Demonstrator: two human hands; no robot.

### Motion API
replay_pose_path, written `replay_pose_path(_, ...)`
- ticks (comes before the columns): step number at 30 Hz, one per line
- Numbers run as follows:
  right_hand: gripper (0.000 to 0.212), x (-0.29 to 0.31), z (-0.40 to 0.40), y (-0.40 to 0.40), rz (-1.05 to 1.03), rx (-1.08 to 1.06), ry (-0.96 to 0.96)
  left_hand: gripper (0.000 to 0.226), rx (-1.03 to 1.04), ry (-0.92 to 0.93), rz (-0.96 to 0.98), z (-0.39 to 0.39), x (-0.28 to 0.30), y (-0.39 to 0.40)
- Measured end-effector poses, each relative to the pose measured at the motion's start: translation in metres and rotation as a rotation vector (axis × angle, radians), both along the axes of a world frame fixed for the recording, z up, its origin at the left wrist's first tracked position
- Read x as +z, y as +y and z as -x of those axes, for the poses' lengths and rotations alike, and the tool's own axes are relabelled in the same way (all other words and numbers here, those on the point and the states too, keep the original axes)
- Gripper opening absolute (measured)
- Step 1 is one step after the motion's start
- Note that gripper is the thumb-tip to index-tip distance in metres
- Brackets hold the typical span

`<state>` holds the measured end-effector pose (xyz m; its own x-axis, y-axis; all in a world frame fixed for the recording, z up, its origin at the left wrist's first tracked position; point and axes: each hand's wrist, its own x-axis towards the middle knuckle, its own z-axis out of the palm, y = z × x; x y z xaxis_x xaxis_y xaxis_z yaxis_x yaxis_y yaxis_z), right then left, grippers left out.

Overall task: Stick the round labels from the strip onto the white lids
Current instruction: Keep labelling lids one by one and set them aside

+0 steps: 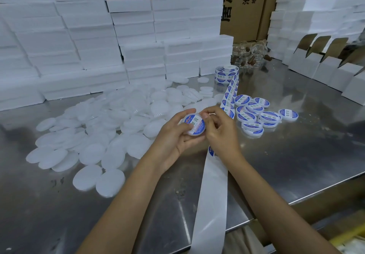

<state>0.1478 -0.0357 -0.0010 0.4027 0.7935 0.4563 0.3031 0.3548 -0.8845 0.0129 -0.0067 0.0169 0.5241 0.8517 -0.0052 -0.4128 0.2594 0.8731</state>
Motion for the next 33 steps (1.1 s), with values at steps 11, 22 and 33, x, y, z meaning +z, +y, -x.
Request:
replay_pose_path(11,0.029,-0.0077,0.0044,0.0029,0.126,0.088,-0.117,0.027,0.363,0.155,-0.115,0.0075,0.0014,0.0025)
replay_pose_path(22,0.033,-0.0065,-0.0014,0.0051,0.051,0.002,-0.095,0.009,0.298,0.201,-0.215,0.0047,-0.0033,0.0018)
replay_pose_path(33,0.023,-0.0009,0.0025,0.0011,0.045,0.082,0.025,0.028,0.303,0.186,-0.187,0.0011,0.0018,-0.006)
